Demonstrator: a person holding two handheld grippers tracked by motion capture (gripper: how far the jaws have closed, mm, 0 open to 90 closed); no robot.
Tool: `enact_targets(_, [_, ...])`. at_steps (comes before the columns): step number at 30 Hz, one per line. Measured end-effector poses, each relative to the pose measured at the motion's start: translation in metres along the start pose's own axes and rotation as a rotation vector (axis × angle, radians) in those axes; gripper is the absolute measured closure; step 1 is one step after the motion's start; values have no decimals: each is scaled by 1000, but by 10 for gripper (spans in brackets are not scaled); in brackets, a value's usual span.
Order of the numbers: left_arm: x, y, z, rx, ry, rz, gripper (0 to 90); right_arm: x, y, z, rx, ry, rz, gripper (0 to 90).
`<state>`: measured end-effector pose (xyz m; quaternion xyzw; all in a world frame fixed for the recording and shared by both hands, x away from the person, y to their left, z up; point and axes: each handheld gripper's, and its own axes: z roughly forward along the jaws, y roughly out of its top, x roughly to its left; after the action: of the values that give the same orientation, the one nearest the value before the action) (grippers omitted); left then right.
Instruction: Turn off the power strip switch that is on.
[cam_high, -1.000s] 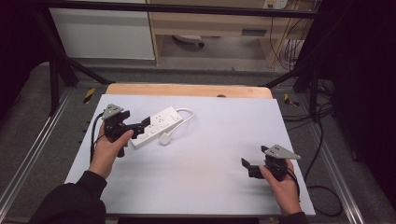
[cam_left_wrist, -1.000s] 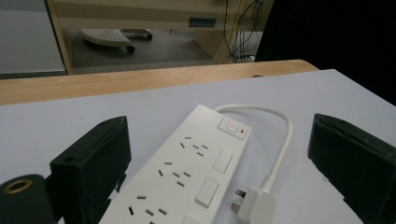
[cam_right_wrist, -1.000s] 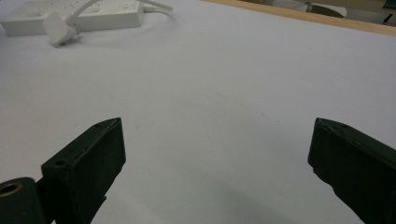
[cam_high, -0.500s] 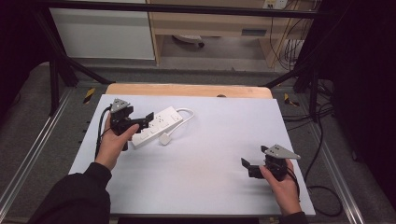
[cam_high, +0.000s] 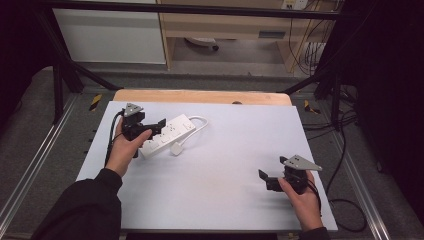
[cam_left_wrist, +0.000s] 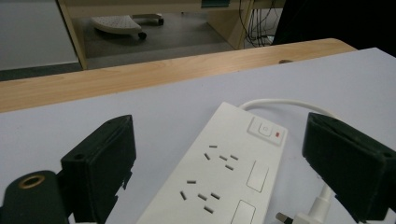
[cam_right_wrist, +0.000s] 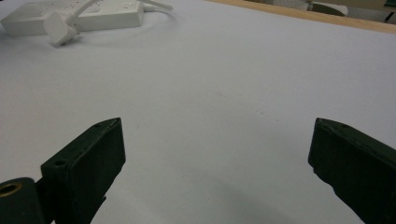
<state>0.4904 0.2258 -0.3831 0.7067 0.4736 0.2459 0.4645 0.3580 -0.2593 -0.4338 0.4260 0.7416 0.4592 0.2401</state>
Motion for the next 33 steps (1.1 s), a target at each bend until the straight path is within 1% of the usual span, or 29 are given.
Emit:
enact_targets(5, [1,-2,6,15,4,3,104,0,0,0,3,2,0,43])
enact_targets(8, [1,-3,7,12,-2,-22,119,0,0,0,3,2,0,43])
enact_targets(9, [1,-2,7,10,0,-22,120,0,0,0,3,2,1,43])
enact_targets(10, [1,-2,7,9,3,-13,124,0,0,0,3,1,1,43])
enact_targets(13, [0,-2,7,9,1,-12,135,0,0,0,5,1,-1,43])
enact_targets(17, [0,-4,9,19,5,-7,140,1,0,1,5,2,-1,43])
enact_targets(20, [0,-5,11,38,4,1,148,0,0,1,6,1,-5,43])
enact_targets(24, [-1,-7,14,61,8,6,180,0,0,1,5,1,-1,43])
enact_targets(25, [-2,-7,15,60,9,5,201,0,0,1,6,2,-2,43])
enact_targets(33, [-5,-10,22,80,4,13,254,1,0,1,8,2,0,43])
